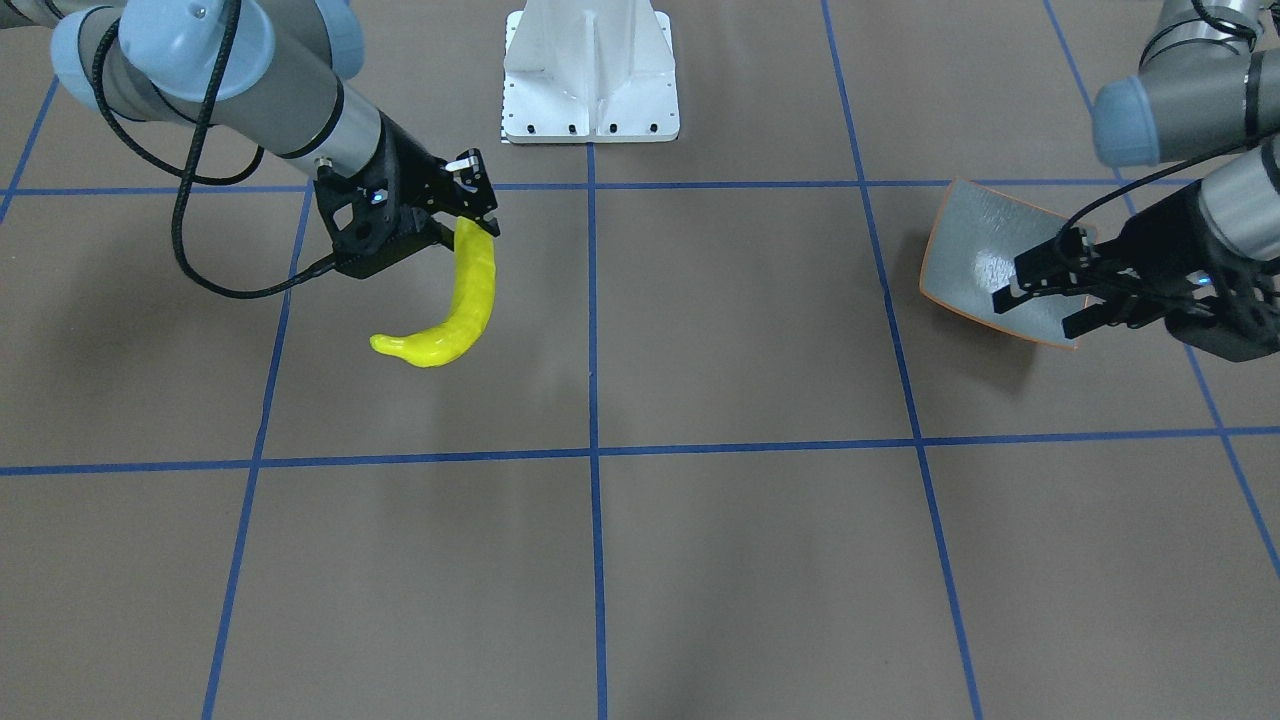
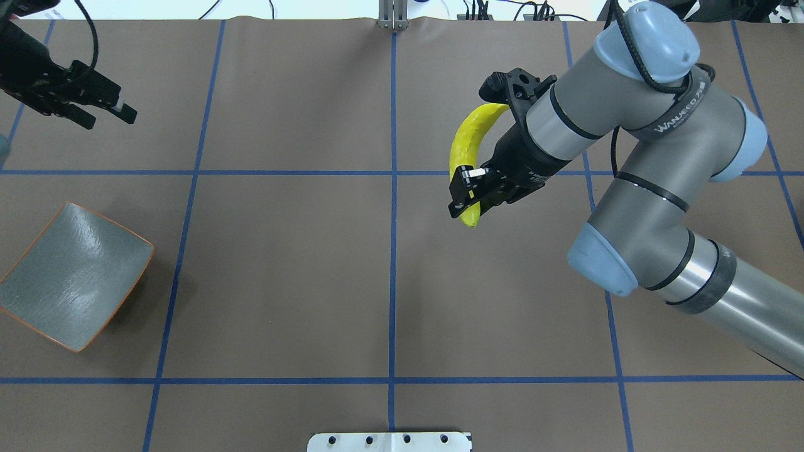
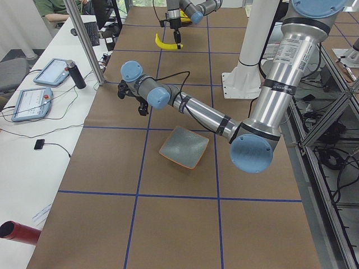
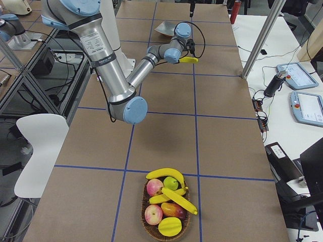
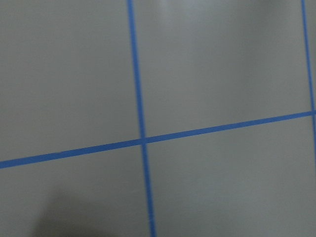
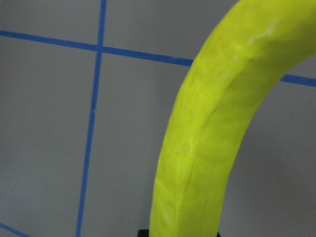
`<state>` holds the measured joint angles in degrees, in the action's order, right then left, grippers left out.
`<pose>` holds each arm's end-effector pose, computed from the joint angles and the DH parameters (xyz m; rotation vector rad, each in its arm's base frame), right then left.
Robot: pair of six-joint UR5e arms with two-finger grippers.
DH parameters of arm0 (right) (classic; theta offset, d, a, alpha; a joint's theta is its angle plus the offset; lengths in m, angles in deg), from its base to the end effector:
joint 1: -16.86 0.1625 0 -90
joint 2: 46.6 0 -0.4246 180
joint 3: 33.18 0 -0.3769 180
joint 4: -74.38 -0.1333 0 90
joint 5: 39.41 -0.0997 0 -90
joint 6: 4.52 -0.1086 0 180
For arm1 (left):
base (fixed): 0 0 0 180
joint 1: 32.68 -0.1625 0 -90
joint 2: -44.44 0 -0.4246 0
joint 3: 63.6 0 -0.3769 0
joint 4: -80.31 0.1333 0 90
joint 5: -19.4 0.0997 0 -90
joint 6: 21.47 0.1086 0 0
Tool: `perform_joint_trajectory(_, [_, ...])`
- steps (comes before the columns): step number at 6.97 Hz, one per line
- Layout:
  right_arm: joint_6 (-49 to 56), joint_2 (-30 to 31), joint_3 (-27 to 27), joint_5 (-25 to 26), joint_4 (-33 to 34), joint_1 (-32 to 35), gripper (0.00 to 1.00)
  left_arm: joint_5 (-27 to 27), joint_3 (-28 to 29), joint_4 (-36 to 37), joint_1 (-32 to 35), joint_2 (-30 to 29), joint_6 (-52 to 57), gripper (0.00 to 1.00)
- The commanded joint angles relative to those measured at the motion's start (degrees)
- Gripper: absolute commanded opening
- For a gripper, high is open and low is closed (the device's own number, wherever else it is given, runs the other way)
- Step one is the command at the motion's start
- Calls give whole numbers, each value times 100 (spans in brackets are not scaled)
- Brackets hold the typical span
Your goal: Transfer all bananas from basket to plate
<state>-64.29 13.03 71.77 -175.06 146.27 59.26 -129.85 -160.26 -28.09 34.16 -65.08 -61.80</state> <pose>-0.3998 -0.4404 0.2056 0.0451 -1.2561 -0.2566 0.1953 -0.5583 0.3660 0.0845 1.1962 0.1389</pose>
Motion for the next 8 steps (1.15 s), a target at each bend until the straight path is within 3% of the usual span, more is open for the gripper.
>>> perform_joint_trajectory(1, [-919, -4, -63, 684, -1653, -554, 0, 45, 288, -1677, -512, -245, -1340, 100])
perform_joint_trajectory(2, [-1123, -4, -71, 1115, -1930, -792, 0, 80, 280, -2346, -593, -255, -1633, 100])
perform_joint_trajectory(4, [-1143, -39, -80, 1234, -1880, -917, 0, 849, 340, -3506, -1030, -430, -1925, 100])
perform_joint_trajectory(6, [-1160, -39, -80, 1234, -1862, -917, 0, 1920, 297, -4274, -2004, -930, -4150, 100])
perform_joint_trajectory(8, [-1160, -57, -106, 1234, -1836, -926, 0, 2242, 288, -4296, -2421, -1447, -4919, 100])
